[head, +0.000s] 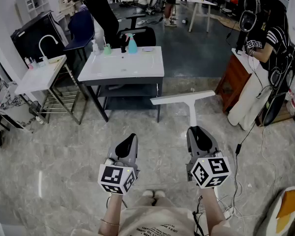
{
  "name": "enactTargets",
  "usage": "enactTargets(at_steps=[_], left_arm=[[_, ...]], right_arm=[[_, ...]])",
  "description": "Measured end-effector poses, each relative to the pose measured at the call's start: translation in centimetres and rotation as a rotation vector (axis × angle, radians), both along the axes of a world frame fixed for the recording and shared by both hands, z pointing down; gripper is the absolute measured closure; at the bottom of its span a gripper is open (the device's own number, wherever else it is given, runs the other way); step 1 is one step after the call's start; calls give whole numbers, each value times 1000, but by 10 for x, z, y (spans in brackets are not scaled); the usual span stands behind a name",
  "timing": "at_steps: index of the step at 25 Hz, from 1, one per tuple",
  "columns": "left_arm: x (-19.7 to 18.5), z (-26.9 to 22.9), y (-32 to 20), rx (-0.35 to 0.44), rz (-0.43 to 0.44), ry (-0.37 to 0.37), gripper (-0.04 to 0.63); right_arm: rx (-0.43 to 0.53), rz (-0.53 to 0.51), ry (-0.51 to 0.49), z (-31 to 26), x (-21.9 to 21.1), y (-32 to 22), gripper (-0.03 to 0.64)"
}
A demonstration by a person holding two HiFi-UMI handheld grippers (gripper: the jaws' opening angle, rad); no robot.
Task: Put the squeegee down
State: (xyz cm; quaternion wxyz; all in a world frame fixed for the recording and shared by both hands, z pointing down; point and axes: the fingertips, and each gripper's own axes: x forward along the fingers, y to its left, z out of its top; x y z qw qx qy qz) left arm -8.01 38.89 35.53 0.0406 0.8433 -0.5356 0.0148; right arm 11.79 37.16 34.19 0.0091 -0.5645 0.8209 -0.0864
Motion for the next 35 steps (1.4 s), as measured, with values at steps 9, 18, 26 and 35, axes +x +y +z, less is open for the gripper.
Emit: enactTargets(at_steps=[9, 18, 26, 35], left_arm=[[8, 1, 11, 4, -17, 11, 572], [19, 2, 15, 17, -34, 25, 572], [22, 5, -18, 16, -35, 26, 572], [16, 7, -108, 25, -38, 41, 572]], right_arm=[[1, -6, -29, 3, 13, 12, 524], [13, -2, -56, 3, 32, 12, 523], [6, -2, -74, 9, 36, -17, 523], [-8, 1, -76, 18, 32, -106, 523]])
